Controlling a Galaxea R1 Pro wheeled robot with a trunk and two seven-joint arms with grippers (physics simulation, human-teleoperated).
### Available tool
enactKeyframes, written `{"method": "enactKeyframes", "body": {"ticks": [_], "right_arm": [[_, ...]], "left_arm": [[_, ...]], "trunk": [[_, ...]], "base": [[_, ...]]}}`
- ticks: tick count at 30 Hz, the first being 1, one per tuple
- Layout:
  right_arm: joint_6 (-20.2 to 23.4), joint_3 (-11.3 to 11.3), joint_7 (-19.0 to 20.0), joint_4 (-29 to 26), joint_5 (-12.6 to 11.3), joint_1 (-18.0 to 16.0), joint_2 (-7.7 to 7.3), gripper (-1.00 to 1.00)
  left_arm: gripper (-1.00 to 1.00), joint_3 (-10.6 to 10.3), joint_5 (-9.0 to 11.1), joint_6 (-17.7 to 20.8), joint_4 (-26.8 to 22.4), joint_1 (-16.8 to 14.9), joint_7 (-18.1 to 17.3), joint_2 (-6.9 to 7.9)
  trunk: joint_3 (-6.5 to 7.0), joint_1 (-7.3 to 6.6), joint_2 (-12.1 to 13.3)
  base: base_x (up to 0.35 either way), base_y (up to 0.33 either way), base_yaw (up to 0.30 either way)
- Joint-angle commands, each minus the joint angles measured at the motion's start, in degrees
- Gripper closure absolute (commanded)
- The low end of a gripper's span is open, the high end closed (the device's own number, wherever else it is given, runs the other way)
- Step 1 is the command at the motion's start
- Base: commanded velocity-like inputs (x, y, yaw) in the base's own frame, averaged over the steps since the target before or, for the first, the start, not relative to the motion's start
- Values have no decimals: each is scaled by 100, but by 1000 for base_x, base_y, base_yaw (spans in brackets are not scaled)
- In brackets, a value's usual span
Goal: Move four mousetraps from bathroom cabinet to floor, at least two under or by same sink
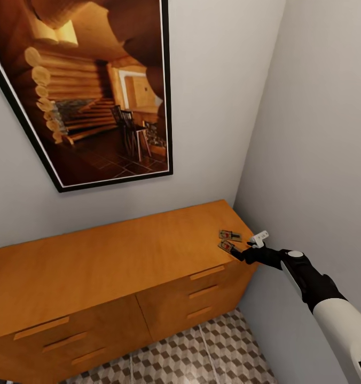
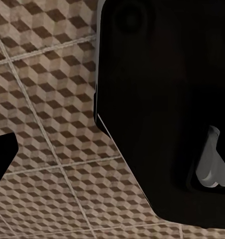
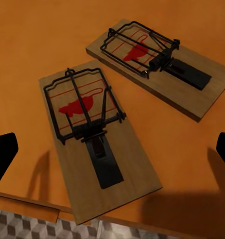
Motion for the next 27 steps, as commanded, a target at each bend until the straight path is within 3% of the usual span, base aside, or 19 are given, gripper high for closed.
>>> {"method": "enactKeyframes", "body": {"ticks": [1, 27], "right_arm": [[30, 9, 12, -9, 10, -4, -5, -100], [-395, 28, 19, -21, 37, -5, -7, -100]], "left_arm": [[-100, -48, 38, -38, 24, -9, 5, -6], [-100, -48, 38, -38, 24, -9, 6, -6]], "trunk": [[-13, 3, -11], [-18, 3, -11]], "base": [[0, 0, 0], [0, 0, 0]]}}
